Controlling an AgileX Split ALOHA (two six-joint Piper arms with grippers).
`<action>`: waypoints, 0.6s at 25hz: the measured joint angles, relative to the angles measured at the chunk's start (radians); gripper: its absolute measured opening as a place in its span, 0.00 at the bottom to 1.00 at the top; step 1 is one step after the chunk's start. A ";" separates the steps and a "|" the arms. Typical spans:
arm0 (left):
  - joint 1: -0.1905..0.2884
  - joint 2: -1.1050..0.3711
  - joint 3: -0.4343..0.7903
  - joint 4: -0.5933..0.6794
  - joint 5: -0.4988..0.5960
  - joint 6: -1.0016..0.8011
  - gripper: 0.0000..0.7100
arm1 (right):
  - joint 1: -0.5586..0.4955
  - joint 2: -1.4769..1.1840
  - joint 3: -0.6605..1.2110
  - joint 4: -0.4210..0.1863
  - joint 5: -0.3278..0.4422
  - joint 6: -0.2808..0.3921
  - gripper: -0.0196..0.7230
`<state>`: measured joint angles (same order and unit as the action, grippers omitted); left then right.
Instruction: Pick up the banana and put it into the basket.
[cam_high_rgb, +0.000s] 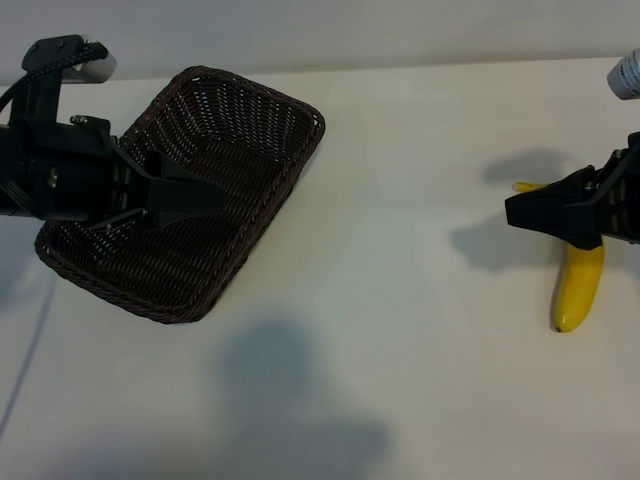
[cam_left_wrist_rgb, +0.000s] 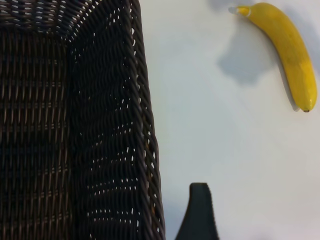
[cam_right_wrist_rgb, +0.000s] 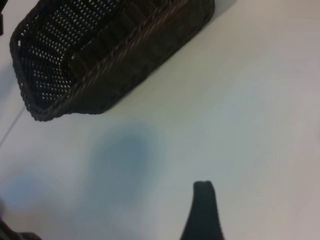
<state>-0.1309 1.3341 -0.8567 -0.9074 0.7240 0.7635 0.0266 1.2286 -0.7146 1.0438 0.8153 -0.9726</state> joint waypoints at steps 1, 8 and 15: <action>0.000 0.000 0.000 0.000 0.000 0.003 0.86 | 0.000 0.000 0.000 0.000 0.000 0.000 0.80; 0.000 0.000 0.000 0.000 -0.014 0.002 0.86 | 0.000 0.000 0.000 0.001 0.000 0.000 0.80; 0.000 0.000 0.000 0.056 0.022 -0.131 0.86 | 0.000 0.000 0.000 0.001 0.000 0.000 0.80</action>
<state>-0.1309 1.3341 -0.8567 -0.8511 0.7456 0.6322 0.0266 1.2286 -0.7146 1.0447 0.8153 -0.9726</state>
